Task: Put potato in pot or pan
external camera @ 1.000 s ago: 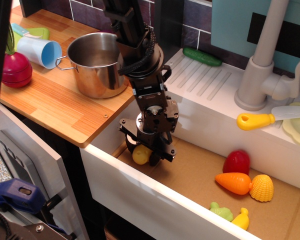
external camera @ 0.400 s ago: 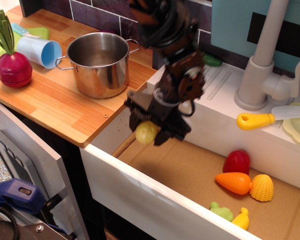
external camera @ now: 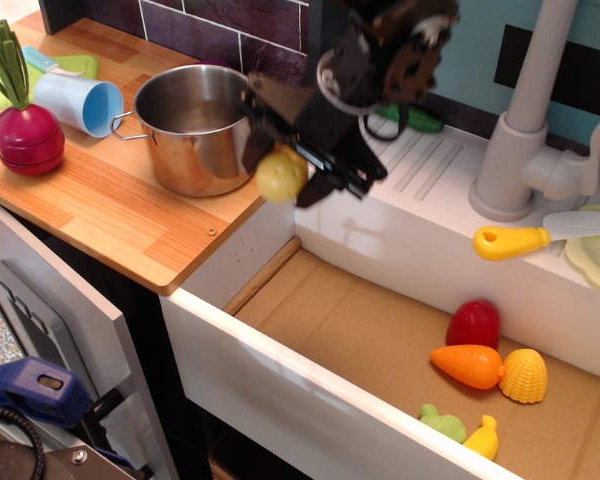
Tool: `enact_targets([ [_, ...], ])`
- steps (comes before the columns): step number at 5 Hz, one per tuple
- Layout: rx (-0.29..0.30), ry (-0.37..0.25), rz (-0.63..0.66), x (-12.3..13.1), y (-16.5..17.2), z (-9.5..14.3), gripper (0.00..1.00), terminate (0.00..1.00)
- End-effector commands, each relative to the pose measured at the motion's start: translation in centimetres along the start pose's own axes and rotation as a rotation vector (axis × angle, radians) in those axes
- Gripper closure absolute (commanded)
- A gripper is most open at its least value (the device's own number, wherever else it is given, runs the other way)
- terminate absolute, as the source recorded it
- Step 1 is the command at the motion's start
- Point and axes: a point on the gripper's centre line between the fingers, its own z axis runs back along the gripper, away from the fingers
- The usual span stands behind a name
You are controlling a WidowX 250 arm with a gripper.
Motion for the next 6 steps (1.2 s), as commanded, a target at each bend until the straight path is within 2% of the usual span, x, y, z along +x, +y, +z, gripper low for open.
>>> enact_targets([
  [1, 0.066, -0.111, -0.036, 3.2, 4.4, 3.8, 1.00, 0.00],
  [2, 0.071, -0.147, -0.077, 5.3, 7.6, 3.4, 1.00, 0.00],
  [3, 0.043, -0.175, -0.138, 6.9, 10.9, 1.6, 1.00, 0.00],
  [4, -0.032, -0.193, -0.204, 7.2, 12.8, -1.3, 0.00, 0.00],
  [5, -0.032, -0.193, -0.204, 7.2, 12.8, -1.3, 0.00, 0.00],
  [6, -0.032, -0.193, -0.204, 7.2, 12.8, -1.3, 0.00, 1.00],
])
